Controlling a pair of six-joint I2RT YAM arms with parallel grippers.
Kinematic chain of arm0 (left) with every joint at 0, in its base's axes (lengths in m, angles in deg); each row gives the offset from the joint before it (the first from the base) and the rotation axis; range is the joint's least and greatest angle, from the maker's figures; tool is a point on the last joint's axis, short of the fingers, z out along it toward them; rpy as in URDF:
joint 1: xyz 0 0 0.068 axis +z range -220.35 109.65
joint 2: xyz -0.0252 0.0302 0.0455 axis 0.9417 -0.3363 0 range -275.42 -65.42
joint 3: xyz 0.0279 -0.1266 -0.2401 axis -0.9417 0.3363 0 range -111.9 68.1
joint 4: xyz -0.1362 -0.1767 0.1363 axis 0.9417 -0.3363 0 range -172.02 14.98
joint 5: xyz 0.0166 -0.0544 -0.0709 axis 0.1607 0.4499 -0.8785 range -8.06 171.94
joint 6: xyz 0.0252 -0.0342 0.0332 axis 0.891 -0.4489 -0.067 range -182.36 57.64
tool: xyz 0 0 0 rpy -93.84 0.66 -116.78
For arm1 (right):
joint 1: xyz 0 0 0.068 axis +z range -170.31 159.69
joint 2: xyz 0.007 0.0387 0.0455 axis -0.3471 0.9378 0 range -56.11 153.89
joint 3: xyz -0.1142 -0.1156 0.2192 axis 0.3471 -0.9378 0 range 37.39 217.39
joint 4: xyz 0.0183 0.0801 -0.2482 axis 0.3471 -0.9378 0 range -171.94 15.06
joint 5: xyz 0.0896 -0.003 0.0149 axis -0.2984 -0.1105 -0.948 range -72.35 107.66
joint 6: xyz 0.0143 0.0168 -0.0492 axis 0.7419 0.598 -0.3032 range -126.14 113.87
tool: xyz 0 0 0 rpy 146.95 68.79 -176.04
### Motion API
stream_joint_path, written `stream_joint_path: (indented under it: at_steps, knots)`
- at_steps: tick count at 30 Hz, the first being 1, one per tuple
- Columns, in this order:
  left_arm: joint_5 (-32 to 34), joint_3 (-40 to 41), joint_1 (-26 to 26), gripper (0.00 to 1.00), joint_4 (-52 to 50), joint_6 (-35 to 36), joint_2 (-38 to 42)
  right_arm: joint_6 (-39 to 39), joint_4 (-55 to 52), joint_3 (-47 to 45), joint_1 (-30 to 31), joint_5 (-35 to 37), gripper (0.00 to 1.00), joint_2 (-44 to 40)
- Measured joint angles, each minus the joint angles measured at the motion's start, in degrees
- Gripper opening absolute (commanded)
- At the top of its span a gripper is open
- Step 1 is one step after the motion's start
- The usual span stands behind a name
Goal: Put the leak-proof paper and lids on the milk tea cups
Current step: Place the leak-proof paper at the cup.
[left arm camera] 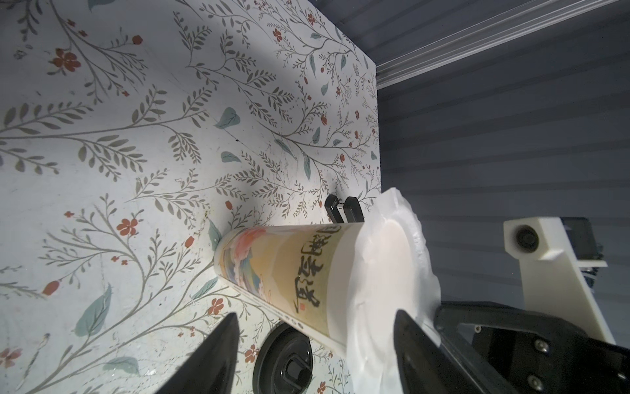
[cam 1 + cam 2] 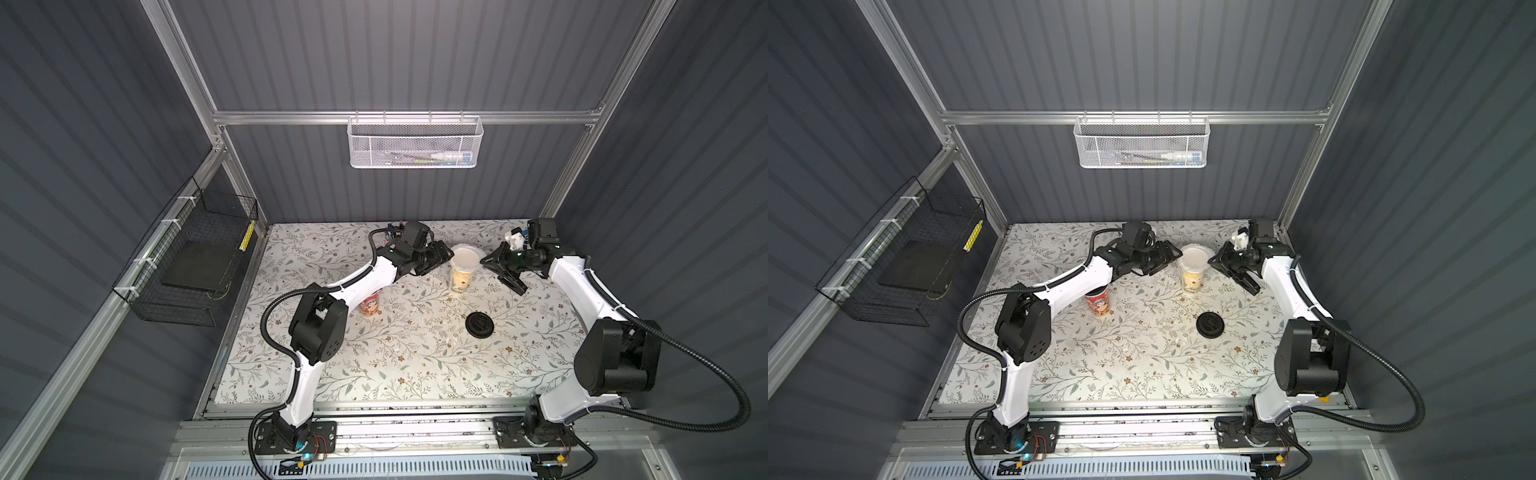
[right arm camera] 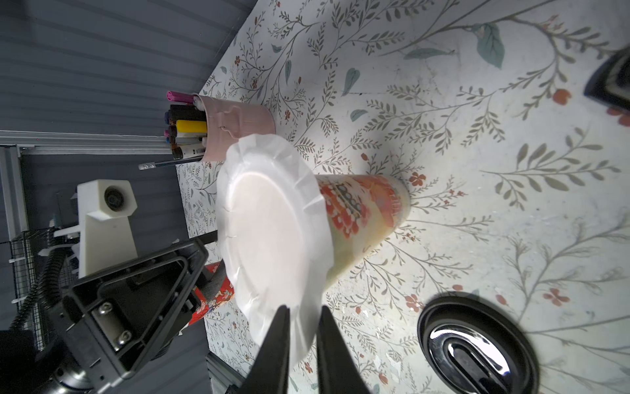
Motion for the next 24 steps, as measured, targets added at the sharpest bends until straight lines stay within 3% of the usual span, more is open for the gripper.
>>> stream_joint_path:
  at_steps: [19, 21, 24]
  knots:
    - [-0.2, 0.0, 0.0, 0.72, -0.7, 0.0, 0.0, -0.6, -1.0, 0.3, 0.9, 0.6, 0.2, 0.0]
    - [-0.2, 0.0, 0.0, 0.72, -0.9, 0.1, 0.0, -0.7, -1.4, 0.6, 0.9, 0.6, 0.23, 0.0]
    - [-0.2, 0.0, 0.0, 0.73, -1.1, 0.3, 0.0, -1.2, -2.2, 1.0, 0.9, 0.7, 0.36, 0.0]
